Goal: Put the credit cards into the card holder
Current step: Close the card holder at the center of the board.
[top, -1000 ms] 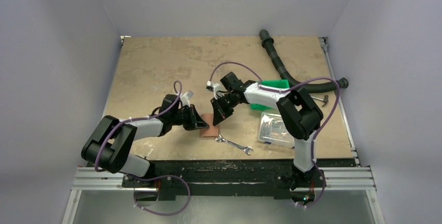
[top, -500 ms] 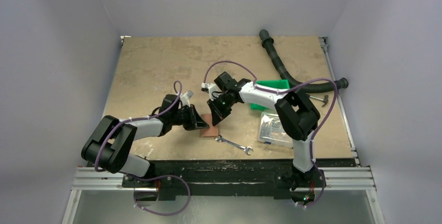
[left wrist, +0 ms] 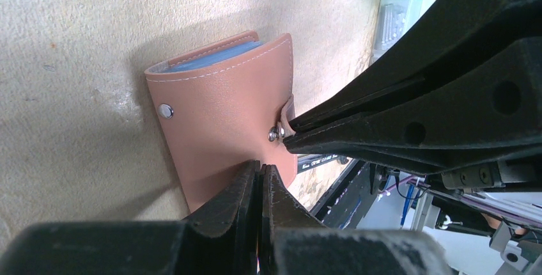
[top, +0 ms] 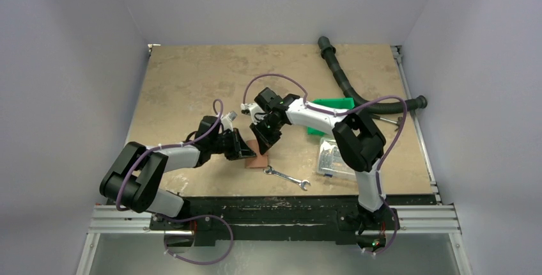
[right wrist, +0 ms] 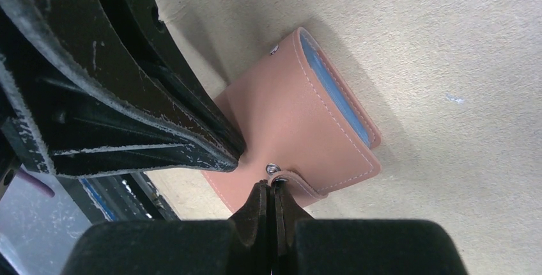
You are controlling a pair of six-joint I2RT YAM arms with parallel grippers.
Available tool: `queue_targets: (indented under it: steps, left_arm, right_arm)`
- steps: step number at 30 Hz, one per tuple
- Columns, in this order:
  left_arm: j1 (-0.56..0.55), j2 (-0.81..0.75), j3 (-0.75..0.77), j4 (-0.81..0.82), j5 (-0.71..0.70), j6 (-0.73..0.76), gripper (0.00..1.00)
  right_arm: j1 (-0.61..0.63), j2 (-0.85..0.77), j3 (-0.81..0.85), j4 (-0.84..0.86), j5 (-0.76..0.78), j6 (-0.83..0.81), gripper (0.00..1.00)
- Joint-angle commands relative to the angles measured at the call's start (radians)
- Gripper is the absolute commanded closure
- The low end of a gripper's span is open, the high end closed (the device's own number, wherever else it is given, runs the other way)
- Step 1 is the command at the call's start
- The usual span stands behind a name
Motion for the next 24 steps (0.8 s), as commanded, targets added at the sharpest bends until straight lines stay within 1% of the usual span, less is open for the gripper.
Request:
queue_targets:
  steps: [1,6,10,15,17,19,24]
  left_arm:
    - [-0.028,0.039,-0.042,-0.132,-0.062,0.05,1.0]
    - [-0.028,0.042,-0.043,-0.126,-0.063,0.05,1.0]
    - [-0.028,0.042,-0.046,-0.121,-0.062,0.048,1.0]
    - [-0.027,0.04,-0.051,-0.12,-0.066,0.049,1.0]
    - [-0.028,0.04,-0.056,-0.116,-0.069,0.045,1.0]
    - [-0.028,0.036,-0.06,-0.107,-0.07,0.036,1.0]
    - [-0.027,0.02,-0.068,-0.1,-0.07,0.029,1.0]
  right_arm:
    - [0.06,0.12,0.003,-0.005,0.166,-0.033,1.0]
    - [0.08,0.135,0.005,-0.013,0.177,0.015,1.0]
    - [0.086,0.145,0.013,0.005,0.132,0.081,1.0]
    - [0.107,0.2,0.082,-0.045,0.136,0.14,1.0]
    - [0.125,0.232,0.105,-0.068,0.152,0.183,1.0]
    - [0.13,0.253,0.099,-0.069,0.146,0.226,1.0]
    - [0.131,0.278,0.069,-0.048,0.203,0.332,1.0]
